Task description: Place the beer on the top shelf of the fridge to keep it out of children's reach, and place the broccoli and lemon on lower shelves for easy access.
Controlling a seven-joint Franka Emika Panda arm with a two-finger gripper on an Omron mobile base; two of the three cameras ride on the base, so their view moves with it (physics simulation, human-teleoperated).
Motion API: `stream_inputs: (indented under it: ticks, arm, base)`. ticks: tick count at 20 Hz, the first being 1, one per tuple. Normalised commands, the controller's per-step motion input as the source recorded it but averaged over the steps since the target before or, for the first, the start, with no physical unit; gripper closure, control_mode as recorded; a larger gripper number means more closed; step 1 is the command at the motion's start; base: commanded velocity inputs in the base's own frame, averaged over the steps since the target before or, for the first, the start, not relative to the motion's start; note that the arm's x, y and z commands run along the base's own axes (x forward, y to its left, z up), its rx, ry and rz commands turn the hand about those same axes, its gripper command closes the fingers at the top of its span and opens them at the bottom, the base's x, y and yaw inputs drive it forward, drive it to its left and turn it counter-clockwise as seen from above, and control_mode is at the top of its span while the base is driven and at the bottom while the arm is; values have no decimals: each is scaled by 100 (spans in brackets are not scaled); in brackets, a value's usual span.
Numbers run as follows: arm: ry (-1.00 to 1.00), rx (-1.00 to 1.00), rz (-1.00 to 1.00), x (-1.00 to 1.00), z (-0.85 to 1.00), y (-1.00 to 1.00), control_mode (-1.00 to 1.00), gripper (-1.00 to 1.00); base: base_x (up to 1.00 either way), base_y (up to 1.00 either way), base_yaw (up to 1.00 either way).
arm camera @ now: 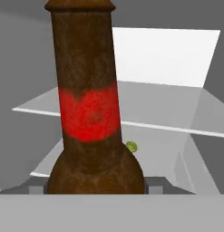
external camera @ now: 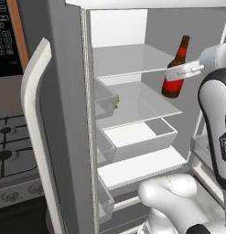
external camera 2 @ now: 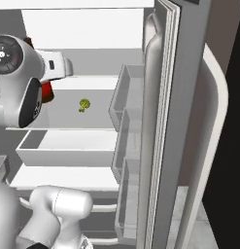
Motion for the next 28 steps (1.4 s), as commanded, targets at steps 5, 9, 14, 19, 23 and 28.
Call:
stream_inputs:
  ticks: [5, 9, 14, 19, 23, 28]
  arm:
    - [-5, 5, 0, 12, 28, 0, -100, 100]
    - [-7, 0, 0, 22, 2, 0, -100, 100]
    - [-3, 0, 0, 36, -1, 0, -100, 100]
    - [0, 0, 0, 45, -9, 6, -100, 100]
    - [0, 0, 0, 51, -5, 14, -100, 100]
    - [0, 0, 0, 53, 0, 16, -100, 100]
  base:
    - [0, 0, 0]
    - [0, 0, 0]
    - [0, 0, 0]
    - [0, 0, 0]
    - [0, 0, 0]
    - [0, 0, 0]
